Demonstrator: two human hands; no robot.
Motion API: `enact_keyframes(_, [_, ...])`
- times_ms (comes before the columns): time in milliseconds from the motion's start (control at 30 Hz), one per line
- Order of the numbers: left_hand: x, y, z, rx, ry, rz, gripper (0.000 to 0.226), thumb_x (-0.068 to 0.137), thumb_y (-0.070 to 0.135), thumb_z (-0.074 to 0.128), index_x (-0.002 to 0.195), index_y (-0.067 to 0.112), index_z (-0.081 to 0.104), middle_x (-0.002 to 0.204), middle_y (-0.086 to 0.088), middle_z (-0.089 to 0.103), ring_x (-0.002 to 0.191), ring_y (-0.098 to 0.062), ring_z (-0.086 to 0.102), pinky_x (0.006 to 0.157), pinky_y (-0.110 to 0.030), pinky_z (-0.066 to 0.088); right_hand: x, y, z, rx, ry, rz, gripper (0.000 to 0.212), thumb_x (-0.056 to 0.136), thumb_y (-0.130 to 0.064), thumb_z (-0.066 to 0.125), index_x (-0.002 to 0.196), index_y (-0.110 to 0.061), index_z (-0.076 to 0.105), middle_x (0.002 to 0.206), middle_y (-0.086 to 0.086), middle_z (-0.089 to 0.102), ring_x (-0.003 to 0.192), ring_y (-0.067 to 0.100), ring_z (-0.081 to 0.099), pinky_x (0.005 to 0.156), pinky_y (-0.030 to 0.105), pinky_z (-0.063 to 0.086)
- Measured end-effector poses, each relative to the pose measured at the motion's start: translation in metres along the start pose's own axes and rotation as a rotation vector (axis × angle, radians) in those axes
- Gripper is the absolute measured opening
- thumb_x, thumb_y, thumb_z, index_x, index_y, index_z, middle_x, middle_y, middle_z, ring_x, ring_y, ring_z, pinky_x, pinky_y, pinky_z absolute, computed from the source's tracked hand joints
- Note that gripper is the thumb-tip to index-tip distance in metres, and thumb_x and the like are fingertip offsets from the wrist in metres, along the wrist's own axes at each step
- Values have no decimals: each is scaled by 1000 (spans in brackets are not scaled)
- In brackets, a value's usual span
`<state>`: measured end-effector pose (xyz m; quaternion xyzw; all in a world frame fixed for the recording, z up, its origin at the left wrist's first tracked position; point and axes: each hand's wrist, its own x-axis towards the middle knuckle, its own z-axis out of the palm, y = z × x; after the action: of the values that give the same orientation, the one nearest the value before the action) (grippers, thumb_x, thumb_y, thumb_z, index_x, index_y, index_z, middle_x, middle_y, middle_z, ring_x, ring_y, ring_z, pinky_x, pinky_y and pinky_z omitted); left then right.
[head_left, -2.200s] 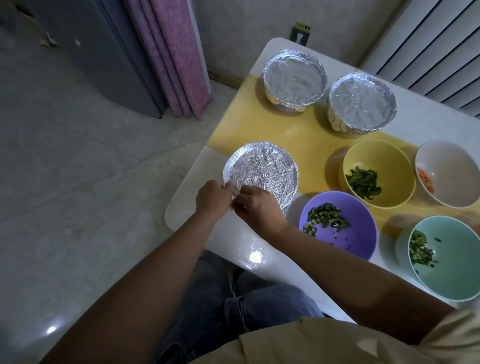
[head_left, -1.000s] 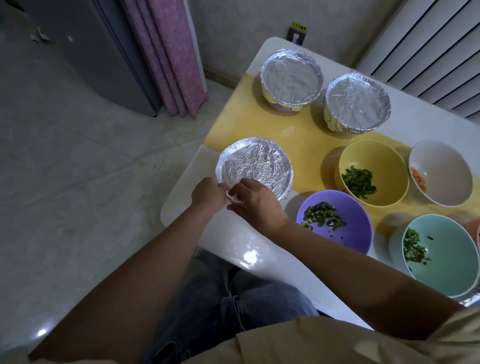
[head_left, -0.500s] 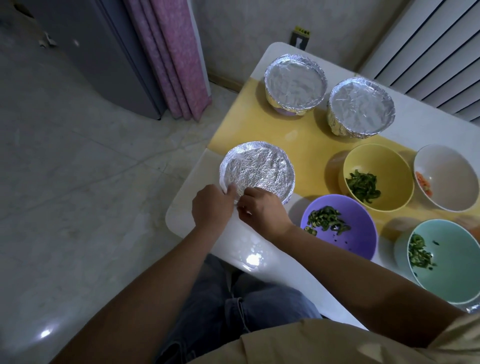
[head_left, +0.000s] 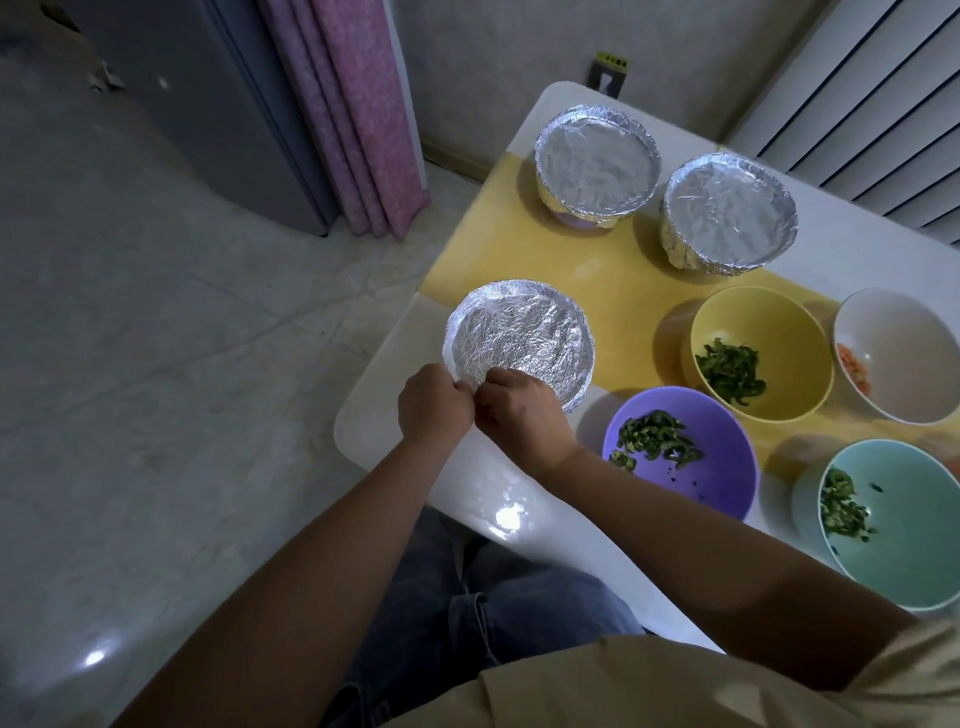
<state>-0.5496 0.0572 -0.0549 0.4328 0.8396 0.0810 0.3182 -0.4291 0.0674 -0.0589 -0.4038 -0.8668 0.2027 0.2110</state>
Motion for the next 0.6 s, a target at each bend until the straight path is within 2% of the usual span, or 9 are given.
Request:
enact_keyframes(33, [3, 1, -2, 11, -6, 1, 25, 92, 16, 53, 96, -6, 64, 101, -22, 68, 99, -39, 62, 69, -31, 35, 0, 2, 2, -6, 5, -1, 20, 78, -13, 54, 61, -7, 63, 61, 7, 52, 52, 29, 55, 44, 23, 36])
enact_keyframes(100, [11, 1, -9, 42, -13, 8, 23, 91, 14, 53, 97, -6, 63, 102, -22, 68, 99, -40, 62, 68, -31, 35, -1, 7, 1, -9, -32, -11, 10, 78, -17, 68, 73, -8, 70, 67, 6, 55, 60, 29, 59, 48, 25, 40])
enact_keyframes(200, [24, 0, -20, 99, -27, 52, 24, 91, 15, 53, 96, -6, 64, 101, -23, 68, 99, -40, 62, 69, -31, 35, -8, 16, -9, 5, -104, -6, 27, 70, -21, 84, 88, -7, 69, 77, 7, 59, 71, 30, 60, 54, 31, 46])
enact_keyframes(267, [30, -1, -24, 109, -48, 69, 23, 89, 15, 54, 92, -4, 66, 96, -22, 69, 96, -39, 64, 69, -31, 37, -14, 17, -14, -26, -105, -27, 35, 65, -22, 88, 88, -7, 66, 80, 6, 60, 72, 28, 59, 55, 30, 45])
enact_keyframes(333, [35, -2, -24, 100, -74, 68, 22, 87, 15, 54, 89, -2, 68, 89, -19, 70, 91, -37, 66, 68, -29, 39, -15, 16, -11, -64, -104, -38, 33, 64, -21, 88, 83, -9, 64, 79, 6, 59, 71, 28, 59, 53, 30, 45])
enact_keyframes(400, [35, -3, -24, 96, -85, 74, 21, 86, 15, 54, 85, -1, 67, 83, -17, 68, 87, -36, 66, 67, -29, 39, -11, 14, -7, -80, -87, -38, 24, 66, -14, 83, 75, -10, 62, 74, 6, 58, 66, 29, 58, 49, 31, 44])
enact_keyframes(467, [34, -4, -24, 88, -80, 86, 18, 87, 15, 53, 78, 1, 61, 82, -16, 68, 85, -37, 66, 65, -29, 38, -8, 14, -4, -96, -60, -59, 10, 72, -8, 68, 67, -9, 59, 67, 6, 55, 61, 29, 57, 45, 29, 40])
enact_keyframes(533, [32, -4, -24, 80, -64, 95, 19, 88, 14, 52, 73, 4, 57, 72, -11, 63, 83, -36, 65, 64, -29, 36, -6, 13, -3, -124, -50, -80, 18, 77, -11, 50, 60, -9, 57, 62, 5, 52, 58, 28, 55, 42, 28, 38])
enact_keyframes(600, [30, -5, -23, 60, -52, 97, 21, 90, 15, 51, 74, 3, 59, 70, -10, 61, 84, -36, 63, 63, -30, 35, -6, 14, -3, -137, -62, -101, 25, 78, -13, 45, 55, -10, 54, 60, 5, 50, 57, 27, 54, 41, 26, 35])
